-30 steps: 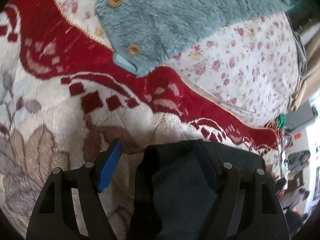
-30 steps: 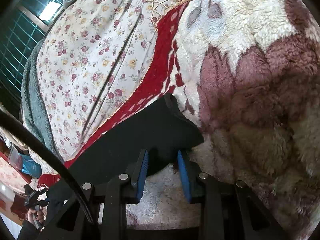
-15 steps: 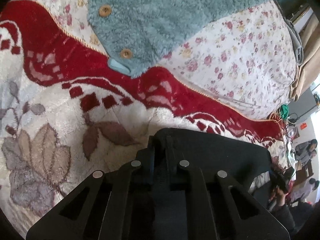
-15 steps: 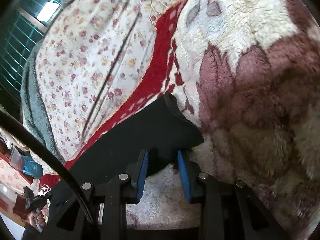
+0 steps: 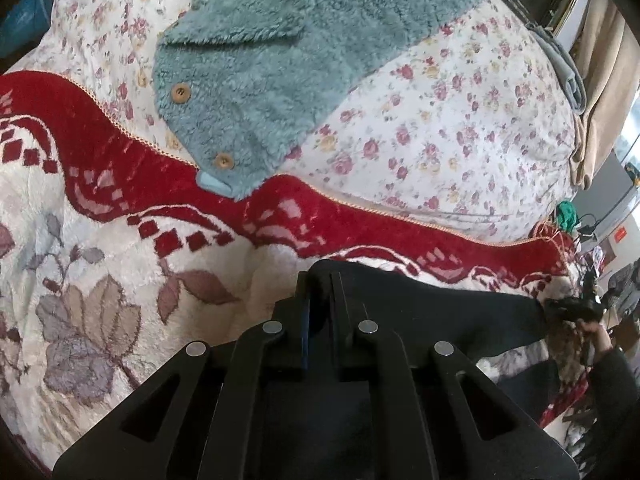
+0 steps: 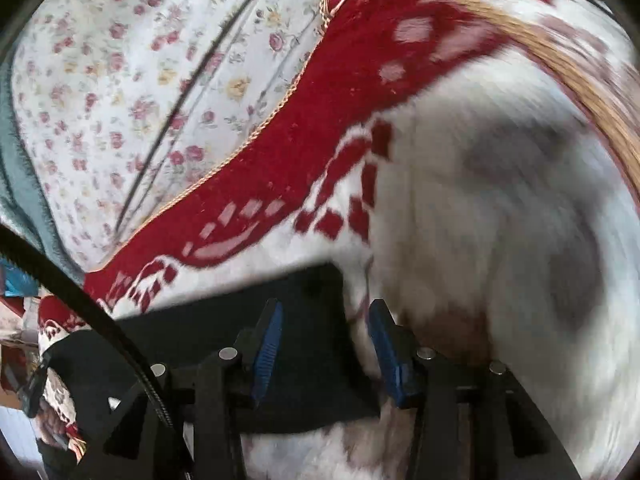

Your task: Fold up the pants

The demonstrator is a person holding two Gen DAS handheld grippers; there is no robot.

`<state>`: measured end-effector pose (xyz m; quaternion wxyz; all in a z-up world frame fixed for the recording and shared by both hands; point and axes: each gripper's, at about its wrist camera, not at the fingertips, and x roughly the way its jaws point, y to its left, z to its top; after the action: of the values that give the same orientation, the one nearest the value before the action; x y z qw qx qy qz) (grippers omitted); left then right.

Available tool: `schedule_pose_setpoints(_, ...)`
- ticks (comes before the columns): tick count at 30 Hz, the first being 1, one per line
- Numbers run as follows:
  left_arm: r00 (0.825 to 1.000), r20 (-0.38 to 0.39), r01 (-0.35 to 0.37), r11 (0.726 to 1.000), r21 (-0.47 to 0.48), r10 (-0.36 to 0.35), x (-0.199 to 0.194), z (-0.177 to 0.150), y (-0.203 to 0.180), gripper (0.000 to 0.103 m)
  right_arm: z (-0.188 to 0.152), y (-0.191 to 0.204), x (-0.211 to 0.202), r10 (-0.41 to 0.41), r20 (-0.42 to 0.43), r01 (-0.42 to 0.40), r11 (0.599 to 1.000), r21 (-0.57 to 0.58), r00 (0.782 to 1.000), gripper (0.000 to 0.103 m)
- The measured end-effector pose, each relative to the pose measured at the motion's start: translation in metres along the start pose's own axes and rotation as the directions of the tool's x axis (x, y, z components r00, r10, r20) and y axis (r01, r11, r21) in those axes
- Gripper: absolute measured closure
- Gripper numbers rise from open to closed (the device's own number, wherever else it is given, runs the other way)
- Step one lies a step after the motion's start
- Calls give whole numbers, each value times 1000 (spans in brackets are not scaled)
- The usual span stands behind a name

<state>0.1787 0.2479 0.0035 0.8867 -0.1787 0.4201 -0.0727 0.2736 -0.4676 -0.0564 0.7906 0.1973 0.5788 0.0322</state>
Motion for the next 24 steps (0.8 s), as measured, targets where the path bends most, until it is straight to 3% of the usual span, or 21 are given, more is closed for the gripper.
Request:
schedule_pose_setpoints(3, 1000, -3, -8, 1000, 13, 8, -2, 0, -9, 97, 17, -3, 13, 71, -36, -70, 997, 38, 997, 60)
schedule_pose_setpoints(14, 1000, -5, -13, 1000, 5, 13, 1, 0, -17, 97, 19, 4, 35, 78, -96, -77, 997, 16, 992, 79)
schedule_pose_setpoints(16, 1000, -6, -14, 1000, -6, 14, 3, 0, -15, 97, 19, 1, 38, 79, -98, -78, 997, 14, 992, 87)
schedule_pose_setpoints(17, 1000, -6, -18, 1000, -9, 18, 4, 0, -14, 97, 18, -1, 38, 82, -95, -81, 997, 16, 992, 90)
schedule_pose_setpoints(18, 1000, -5, -22, 1000, -14, 22, 4, 0, -13, 97, 18, -2, 37, 83, -80, -83, 997, 11, 993, 101)
schedule_pose_setpoints(24, 1000, -2, 1, 996, -95, -1, -14, -5, -7, 98, 3, 2, 0, 135, 57, -131, 989, -72, 989, 101)
